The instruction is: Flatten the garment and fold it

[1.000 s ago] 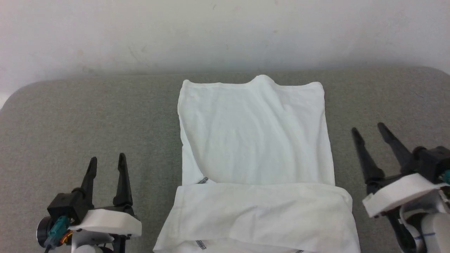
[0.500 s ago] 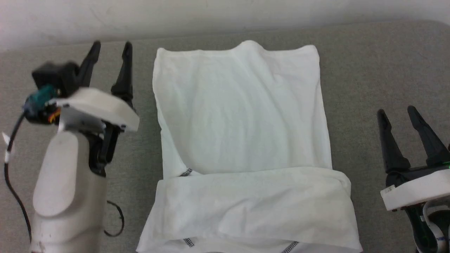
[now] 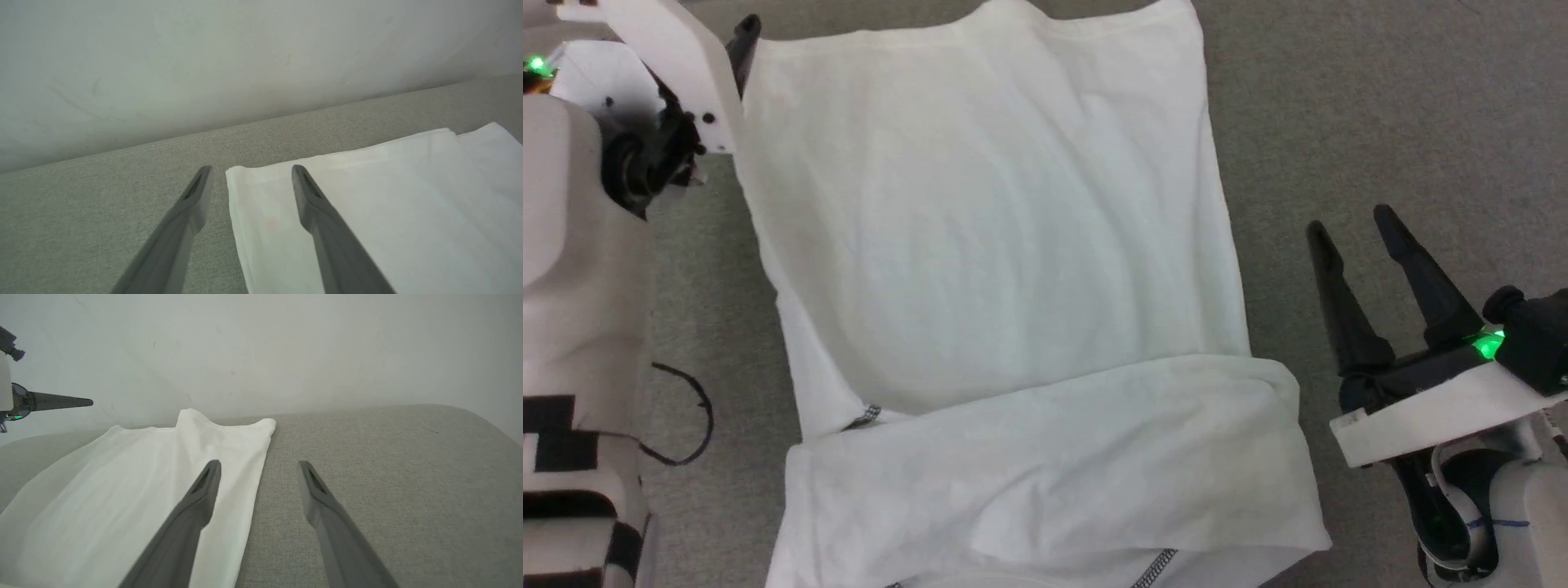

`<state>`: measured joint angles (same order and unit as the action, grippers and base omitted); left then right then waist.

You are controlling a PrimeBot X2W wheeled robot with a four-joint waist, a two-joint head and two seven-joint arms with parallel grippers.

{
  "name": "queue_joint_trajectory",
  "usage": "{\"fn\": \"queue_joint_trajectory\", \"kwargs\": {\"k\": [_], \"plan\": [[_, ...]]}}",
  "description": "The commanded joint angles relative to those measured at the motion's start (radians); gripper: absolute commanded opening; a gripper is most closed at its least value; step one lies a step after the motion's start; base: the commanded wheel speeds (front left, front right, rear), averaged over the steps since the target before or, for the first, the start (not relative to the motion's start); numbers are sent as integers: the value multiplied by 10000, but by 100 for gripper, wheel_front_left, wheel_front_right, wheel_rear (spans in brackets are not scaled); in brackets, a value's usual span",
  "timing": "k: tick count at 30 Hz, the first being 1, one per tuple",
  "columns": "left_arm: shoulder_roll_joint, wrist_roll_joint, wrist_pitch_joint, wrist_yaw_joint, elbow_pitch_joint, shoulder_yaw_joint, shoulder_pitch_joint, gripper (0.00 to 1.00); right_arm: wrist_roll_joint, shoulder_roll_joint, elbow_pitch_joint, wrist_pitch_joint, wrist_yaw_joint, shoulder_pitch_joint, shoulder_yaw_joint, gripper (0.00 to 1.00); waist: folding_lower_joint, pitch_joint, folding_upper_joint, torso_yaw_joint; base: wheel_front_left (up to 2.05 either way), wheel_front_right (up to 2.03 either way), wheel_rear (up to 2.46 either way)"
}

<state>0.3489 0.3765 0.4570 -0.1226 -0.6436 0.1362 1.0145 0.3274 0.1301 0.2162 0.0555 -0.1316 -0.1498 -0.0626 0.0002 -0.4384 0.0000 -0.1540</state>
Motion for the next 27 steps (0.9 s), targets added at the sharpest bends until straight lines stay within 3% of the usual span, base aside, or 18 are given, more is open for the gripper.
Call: {"fn": "queue_joint_trajectory", "kwargs": {"k": [1,6,9,14,15,16,17,18,21,27], "plan": [[245,171,597,-59,-479,144,411,100,125,-57,-101,-151,9,-152,-164,100,-2,-894,0,-917,0,0,0],[731,187,1540,-72,-1404,541,969,100,290,-82,-319,-357,9,-210,-436,100,-2,-1207,0,-1251,0,0,0],[845,184,1935,-72,-1780,613,1094,100,347,-59,-387,-417,9,-243,-519,100,-2,-1287,0,-1332,0,0,0],[903,149,3447,5,-2611,916,1052,100,497,33,-536,-465,9,-294,-630,100,-2,-1305,0,-1391,0,0,0],[887,183,3766,11,-2757,953,995,84,529,53,-557,-462,9,-306,-634,100,-2,-1286,0,-1394,0,0,0],[886,174,3953,11,-2823,1011,942,47,555,80,-577,-459,9,-320,-624,100,-2,-1266,0,-1392,0,0,0],[883,167,4005,10,-2836,1052,882,27,579,111,-596,-441,9,-337,-614,100,-2,-1250,0,-1389,0,0,0],[858,184,4008,10,-2846,1071,815,0,635,135,-601,-422,9,-367,-607,100,-2,-1235,0,-1371,0,0,0],[742,286,3730,92,-2821,1021,621,0,813,265,-616,-318,9,-505,-582,100,-2,-1187,0,-1286,0,0,0],[658,165,1994,344,-2581,972,531,0,1548,799,-1304,168,9,-1910,-462,100,-2,-1072,0,-942,0,0,0]]}}
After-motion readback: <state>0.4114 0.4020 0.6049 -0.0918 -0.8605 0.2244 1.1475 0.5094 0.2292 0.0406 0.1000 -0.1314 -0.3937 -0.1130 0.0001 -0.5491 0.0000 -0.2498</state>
